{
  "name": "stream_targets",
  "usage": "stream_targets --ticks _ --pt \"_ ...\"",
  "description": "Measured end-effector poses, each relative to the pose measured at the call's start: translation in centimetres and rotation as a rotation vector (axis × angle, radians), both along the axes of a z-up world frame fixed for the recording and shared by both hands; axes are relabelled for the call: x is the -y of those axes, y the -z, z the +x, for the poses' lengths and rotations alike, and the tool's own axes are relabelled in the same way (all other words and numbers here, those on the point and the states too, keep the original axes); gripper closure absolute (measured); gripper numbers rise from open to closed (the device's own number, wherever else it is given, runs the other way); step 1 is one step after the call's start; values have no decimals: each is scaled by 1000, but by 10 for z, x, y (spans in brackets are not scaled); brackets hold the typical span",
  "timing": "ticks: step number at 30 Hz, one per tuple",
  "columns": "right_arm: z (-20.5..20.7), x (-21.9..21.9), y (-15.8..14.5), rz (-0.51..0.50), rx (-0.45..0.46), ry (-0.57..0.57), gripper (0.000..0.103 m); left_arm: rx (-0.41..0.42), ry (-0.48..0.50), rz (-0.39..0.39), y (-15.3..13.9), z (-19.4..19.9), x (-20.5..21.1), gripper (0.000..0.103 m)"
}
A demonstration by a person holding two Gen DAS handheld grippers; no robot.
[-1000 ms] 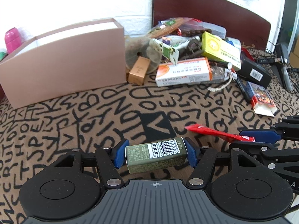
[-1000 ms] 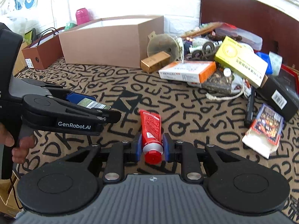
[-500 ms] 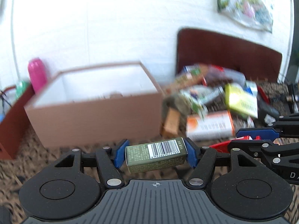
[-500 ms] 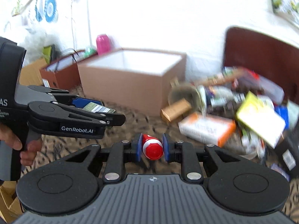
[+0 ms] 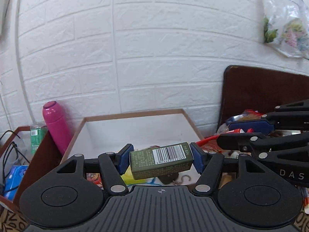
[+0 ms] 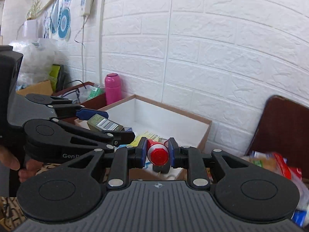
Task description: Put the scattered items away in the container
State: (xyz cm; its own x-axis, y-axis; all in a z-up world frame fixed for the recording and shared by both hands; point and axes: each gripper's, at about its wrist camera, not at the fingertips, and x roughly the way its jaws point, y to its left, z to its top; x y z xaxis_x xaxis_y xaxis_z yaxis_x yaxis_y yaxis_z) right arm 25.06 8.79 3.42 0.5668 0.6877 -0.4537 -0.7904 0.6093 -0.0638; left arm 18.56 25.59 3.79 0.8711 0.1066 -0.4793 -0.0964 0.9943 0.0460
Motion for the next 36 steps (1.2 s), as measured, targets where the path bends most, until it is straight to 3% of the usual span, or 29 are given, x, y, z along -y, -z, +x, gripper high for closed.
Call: stream_targets --ticks 4,9,12,14,15,16,18,21,26,36 --pt "38 -31 25 -68 -30 7 77 -61 -26 -36 18 41 -23 37" --pt "68 -58 54 -151 -2 12 77 -138 -44 -21 47 77 -39 37" --pt "83 -69 68 -163 -2 12 75 -182 -62 -3 59 91 -44 26" --pt "89 -71 74 -174 8 38 48 -213 -118 45 63 95 -47 11" --pt "89 -69 76 -175 38 64 33 -218 -148 74 64 95 -49 1" --pt "89 -66 77 -169 64 78 24 -206 -161 96 65 92 -50 0" --pt "89 -60 78 -149 67 84 20 -162 -152 105 65 84 -52 0" --pt "87 -54 79 -127 45 97 10 -166 -141 114 62 79 -48 0" --pt "75 -49 76 -151 58 114 5 -151 -151 171 54 69 -36 0" --pt "31 -26 45 -144 88 119 1 -111 -163 163 23 17 -23 0"
